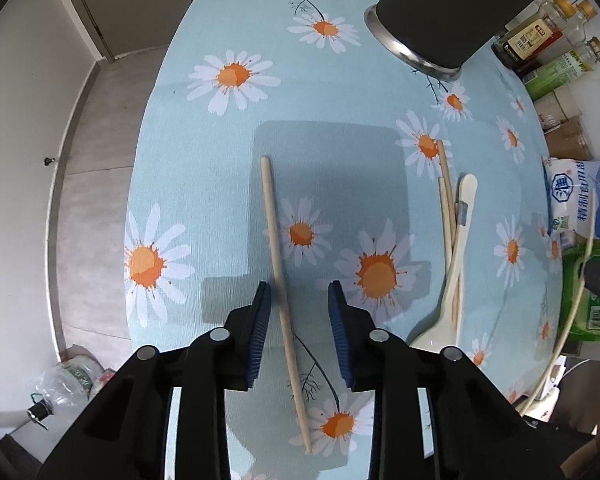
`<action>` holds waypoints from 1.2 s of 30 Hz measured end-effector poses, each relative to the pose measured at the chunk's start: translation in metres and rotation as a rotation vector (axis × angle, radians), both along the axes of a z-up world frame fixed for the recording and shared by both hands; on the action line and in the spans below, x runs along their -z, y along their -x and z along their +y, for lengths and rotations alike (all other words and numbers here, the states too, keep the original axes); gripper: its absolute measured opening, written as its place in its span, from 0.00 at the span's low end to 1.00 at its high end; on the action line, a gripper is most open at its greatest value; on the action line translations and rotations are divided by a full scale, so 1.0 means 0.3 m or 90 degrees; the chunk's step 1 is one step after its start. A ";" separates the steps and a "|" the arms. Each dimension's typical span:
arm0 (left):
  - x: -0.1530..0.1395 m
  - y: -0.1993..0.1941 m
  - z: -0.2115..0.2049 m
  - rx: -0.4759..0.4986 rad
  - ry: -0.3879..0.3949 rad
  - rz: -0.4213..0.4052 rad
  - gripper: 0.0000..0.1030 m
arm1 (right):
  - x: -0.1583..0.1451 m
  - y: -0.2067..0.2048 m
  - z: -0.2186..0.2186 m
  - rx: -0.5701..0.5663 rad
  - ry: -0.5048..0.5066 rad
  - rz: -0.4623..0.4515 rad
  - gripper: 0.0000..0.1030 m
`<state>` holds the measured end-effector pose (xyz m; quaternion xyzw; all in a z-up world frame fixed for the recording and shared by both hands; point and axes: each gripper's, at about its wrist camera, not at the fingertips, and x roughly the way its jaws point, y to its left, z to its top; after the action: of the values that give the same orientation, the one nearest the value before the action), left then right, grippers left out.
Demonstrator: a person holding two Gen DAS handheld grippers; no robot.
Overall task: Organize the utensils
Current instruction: 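Grasp a thin wooden chopstick with the right gripper and lift it, then grasp a wooden chopstick with the left gripper while the right gripper carries its chopstick up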
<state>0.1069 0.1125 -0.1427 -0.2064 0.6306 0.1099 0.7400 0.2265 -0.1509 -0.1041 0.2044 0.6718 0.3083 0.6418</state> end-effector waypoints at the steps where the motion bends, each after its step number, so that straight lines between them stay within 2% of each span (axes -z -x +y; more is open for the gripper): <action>1: 0.000 -0.004 -0.003 -0.001 -0.009 0.004 0.20 | 0.001 -0.005 -0.004 -0.002 -0.004 0.000 0.05; 6: 0.001 -0.021 -0.020 -0.001 -0.051 0.013 0.06 | 0.015 -0.018 -0.026 -0.020 -0.041 0.027 0.06; 14: -0.005 -0.006 -0.027 -0.024 -0.052 -0.001 0.04 | 0.006 -0.046 -0.014 -0.046 -0.043 0.011 0.05; 23: -0.027 0.034 0.005 -0.054 -0.023 -0.055 0.04 | -0.001 -0.087 0.046 -0.074 -0.040 -0.038 0.06; 29: -0.128 0.015 -0.015 -0.051 -0.002 -0.154 0.04 | -0.033 -0.104 0.094 -0.103 -0.045 -0.105 0.06; 36: -0.296 -0.061 -0.067 -0.007 0.000 -0.294 0.04 | -0.096 -0.117 0.151 -0.149 -0.049 -0.209 0.06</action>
<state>0.1253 0.0924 -0.0539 -0.2298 0.4431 0.0640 0.8641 0.2616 -0.1056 -0.0752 0.0967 0.5650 0.4354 0.6942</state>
